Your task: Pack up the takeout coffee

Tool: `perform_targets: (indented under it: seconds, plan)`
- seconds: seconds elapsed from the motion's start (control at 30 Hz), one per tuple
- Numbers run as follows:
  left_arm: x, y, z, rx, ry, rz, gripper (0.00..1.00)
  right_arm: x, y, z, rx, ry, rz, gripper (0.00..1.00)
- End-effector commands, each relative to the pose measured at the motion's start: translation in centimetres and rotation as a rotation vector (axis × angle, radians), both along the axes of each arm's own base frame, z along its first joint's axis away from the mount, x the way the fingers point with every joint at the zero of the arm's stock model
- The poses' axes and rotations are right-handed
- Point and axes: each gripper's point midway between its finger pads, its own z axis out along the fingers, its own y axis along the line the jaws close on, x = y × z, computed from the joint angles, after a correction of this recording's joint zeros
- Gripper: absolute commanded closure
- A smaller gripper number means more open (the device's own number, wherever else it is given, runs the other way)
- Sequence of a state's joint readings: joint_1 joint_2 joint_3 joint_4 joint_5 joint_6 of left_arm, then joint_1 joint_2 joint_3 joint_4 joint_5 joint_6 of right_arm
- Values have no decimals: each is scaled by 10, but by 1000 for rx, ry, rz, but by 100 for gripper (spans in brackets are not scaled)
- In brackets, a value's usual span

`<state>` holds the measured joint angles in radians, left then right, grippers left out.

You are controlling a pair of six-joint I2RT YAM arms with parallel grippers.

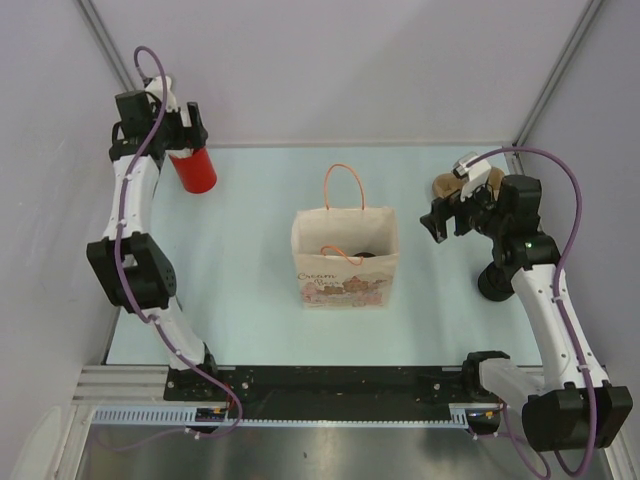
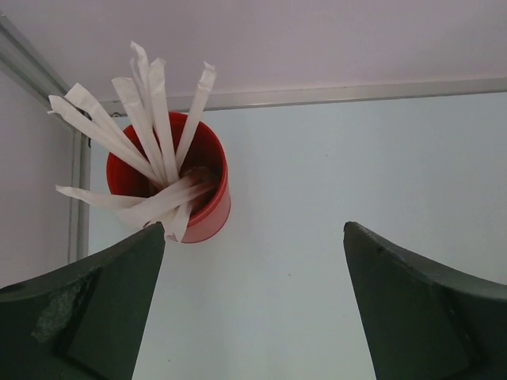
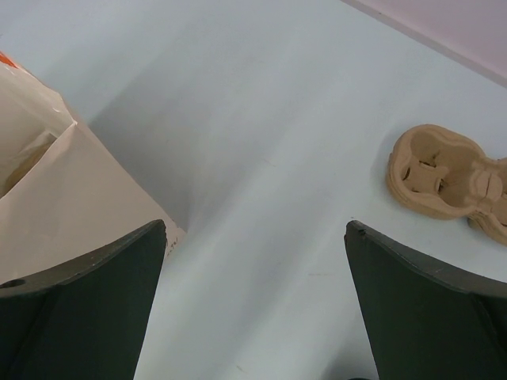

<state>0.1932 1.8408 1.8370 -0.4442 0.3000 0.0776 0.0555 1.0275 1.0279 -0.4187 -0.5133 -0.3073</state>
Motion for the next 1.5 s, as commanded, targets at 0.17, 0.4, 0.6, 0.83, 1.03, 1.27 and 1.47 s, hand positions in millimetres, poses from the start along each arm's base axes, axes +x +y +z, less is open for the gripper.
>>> perform_targets:
  seconds: [0.17, 0.4, 0.6, 0.83, 1.03, 1.27, 1.47]
  plan:
    - [13, 48, 25, 66, -98, 235, 0, 9, 2, 0, -24, -28, 1, 0]
    - [22, 53, 9, -49, -64, 228, 1, 9, 8, -3, -39, -27, 12, 0]
    - [30, 55, -6, -104, -15, 228, 1, 8, 14, -3, -58, -34, 28, 0]
    - [31, 72, -20, -122, 9, 283, 1, 6, 23, -5, -79, -40, 44, 0]
    - [33, 84, -21, -166, -1, 287, 0, 8, 23, -10, -91, -26, 42, 0]
    - [33, 101, -32, -134, 16, 342, 1, 12, 21, -16, -101, -13, 34, 0]
    - [35, 106, -38, -181, -10, 362, 1, 14, 18, -19, -104, -3, 21, 0]
